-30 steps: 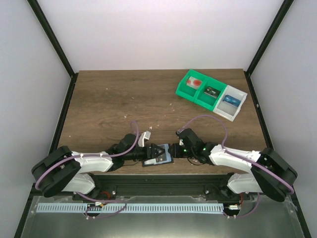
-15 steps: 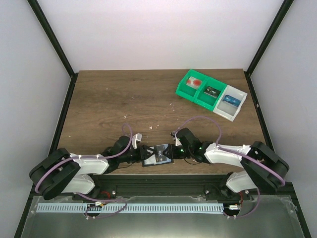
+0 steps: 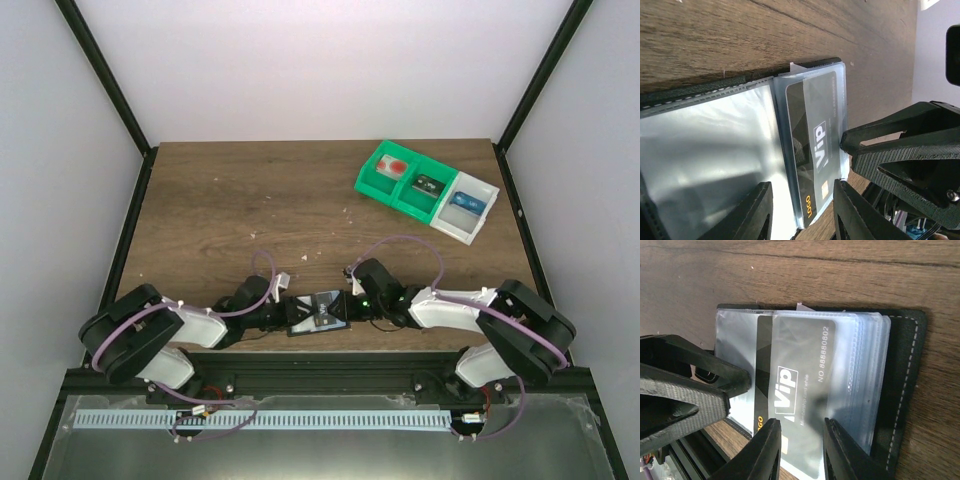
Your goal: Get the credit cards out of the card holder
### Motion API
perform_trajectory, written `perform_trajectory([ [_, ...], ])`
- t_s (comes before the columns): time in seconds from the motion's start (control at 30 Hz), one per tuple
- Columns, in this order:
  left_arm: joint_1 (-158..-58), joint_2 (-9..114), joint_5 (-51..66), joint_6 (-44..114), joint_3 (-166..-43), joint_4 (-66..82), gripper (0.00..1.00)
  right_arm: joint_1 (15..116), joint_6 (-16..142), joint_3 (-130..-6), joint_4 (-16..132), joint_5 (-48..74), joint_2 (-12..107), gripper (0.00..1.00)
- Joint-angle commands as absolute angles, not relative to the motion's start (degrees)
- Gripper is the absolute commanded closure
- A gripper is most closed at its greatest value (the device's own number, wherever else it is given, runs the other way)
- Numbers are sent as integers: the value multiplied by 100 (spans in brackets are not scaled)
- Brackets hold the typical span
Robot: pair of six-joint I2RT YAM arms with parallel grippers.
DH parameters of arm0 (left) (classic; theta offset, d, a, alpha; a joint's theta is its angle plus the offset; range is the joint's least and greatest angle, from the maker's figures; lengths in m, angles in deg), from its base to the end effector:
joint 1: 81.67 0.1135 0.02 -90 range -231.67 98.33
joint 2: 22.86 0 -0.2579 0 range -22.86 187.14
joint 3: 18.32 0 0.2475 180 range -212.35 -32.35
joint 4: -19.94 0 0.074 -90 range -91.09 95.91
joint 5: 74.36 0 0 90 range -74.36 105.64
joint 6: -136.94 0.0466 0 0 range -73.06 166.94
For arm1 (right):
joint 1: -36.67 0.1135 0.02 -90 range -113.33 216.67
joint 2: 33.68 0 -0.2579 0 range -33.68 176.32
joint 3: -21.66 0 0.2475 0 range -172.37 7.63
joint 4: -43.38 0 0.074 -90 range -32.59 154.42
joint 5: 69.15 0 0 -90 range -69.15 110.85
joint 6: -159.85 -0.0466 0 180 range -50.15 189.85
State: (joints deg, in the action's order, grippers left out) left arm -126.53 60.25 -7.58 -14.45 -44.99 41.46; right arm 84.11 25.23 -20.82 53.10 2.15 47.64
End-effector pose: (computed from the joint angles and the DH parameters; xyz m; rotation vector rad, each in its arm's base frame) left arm 0.1442 -0.1694 0.0964 -0.0953 2.5376 -1.3645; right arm 0.1595 0.1958 0.1247 -0.2325 2.6720 1.0348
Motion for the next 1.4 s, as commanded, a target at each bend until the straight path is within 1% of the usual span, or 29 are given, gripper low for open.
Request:
perform_trajectory([
  [0.0,-12623,6146,-870,-1410,-4509,4478,65,8385,2431,-2013,5056,155,4824,77],
  [0.2,-12630,6266,-892,-1514,-4454,4678,69,8386,2362,-1797,4900,152,4806,85],
  [0.5,-12632,6375,-910,-1585,-4446,4801,69,8387,2342,-1713,4807,138,4879,85],
  [0.67,-12669,6477,-973,-1701,-4413,5080,72,8391,2315,-1639,4733,99,4924,86],
  [0.87,-12735,6646,-1039,-1772,-4457,5266,83,8382,2310,-1625,4723,102,4911,86],
  [1.1,-12752,6731,-1064,-1769,-4474,5347,89,8386,2302,-1585,4735,119,4854,86],
  [1.27,-12754,6704,-1060,-1734,-4438,5383,100,8386,2293,-1574,4783,172,4810,86],
  [1.37,-12747,6613,-1017,-1731,-4332,5421,100,8386,2286,-1565,4770,191,4808,86],
])
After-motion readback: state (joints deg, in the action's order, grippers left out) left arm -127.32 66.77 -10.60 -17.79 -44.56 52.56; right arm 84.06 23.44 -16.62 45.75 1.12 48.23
